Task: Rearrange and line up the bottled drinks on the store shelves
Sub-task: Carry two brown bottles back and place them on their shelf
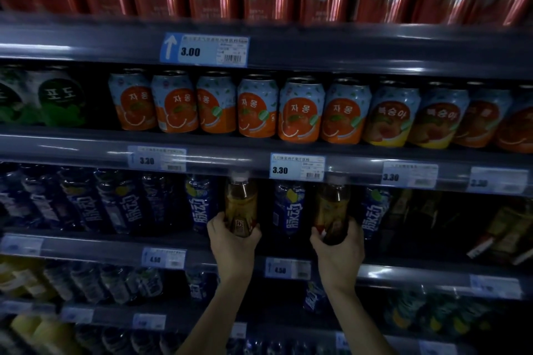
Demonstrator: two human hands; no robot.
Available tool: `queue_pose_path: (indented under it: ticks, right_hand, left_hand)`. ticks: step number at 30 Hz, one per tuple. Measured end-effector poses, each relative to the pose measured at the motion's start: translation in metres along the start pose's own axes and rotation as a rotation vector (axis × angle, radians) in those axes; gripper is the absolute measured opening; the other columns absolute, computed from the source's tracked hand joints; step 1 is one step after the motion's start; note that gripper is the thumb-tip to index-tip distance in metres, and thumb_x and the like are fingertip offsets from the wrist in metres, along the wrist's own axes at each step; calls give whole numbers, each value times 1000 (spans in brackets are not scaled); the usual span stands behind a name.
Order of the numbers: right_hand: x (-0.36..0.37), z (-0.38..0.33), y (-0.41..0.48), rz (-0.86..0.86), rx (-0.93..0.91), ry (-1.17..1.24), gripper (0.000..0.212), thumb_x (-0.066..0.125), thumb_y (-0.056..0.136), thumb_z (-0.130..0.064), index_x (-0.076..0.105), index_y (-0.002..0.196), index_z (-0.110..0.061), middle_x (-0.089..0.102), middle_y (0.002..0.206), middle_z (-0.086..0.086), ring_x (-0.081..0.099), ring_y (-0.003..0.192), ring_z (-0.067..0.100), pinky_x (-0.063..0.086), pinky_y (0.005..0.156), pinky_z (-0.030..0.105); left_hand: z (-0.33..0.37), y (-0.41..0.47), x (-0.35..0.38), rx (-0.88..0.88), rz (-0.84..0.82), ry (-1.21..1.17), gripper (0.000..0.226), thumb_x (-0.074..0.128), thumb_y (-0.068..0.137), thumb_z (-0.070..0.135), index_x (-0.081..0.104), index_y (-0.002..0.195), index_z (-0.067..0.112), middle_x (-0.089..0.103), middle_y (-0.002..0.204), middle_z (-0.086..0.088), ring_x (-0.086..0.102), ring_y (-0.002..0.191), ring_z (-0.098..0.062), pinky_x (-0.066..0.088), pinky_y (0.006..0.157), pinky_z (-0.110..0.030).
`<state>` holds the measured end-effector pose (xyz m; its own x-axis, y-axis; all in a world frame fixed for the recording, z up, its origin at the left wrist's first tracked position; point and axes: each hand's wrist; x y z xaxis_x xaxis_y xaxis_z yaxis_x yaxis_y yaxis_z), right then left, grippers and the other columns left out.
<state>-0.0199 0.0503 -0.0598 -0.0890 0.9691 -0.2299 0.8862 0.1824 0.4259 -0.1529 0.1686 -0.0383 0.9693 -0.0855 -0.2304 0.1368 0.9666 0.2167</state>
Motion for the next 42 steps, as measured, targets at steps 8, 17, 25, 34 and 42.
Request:
queue_pose_path:
  ticks: [8,17,25,34,42]
  right_hand:
    - [-13,-4,-14,3,-112,41,63,84,69,-23,55,125,-15,57,109,-5,56,103,10,44,87,18]
    - [-26,-6,-25,-6,-237,86,64,83,70,-15,54,127,-8,58,117,2,58,109,14,48,91,25]
    - [-50,-9,-39,2,-219,59,66,85,66,-14,55,124,-4,59,116,8,57,109,18,46,92,23]
    - [-102,7,-35,66,-113,48,63,84,68,-20,53,123,-15,54,113,-2,56,103,10,47,84,19]
    - [-160,29,-10,151,-16,13,65,82,69,-28,50,125,-19,52,114,-7,55,106,12,48,87,27]
  left_hand:
    - [-3,-12,-6,72,24,-117,59,85,66,18,44,104,37,51,109,0,55,100,-16,52,87,-36]
    - [-7,-22,-6,120,16,-191,65,85,66,22,41,97,58,54,112,1,58,98,-8,53,85,-33]
    - [1,-53,0,177,-36,-179,68,85,66,23,39,95,65,55,109,3,58,98,-7,52,79,-27]
    - [12,-100,33,228,-163,-148,71,87,63,31,37,100,66,53,111,8,56,102,-5,49,84,-27]
    - [38,-148,89,263,-298,-177,64,85,63,31,45,112,38,44,106,24,49,102,9,43,76,-5]
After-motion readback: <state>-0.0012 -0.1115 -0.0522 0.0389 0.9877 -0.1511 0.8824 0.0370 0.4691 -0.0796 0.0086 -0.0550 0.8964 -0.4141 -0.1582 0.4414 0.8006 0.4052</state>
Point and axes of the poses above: each hand's wrist, its own y-axis towards the middle knuckle, its own x-axis out of the palm, z = x × y
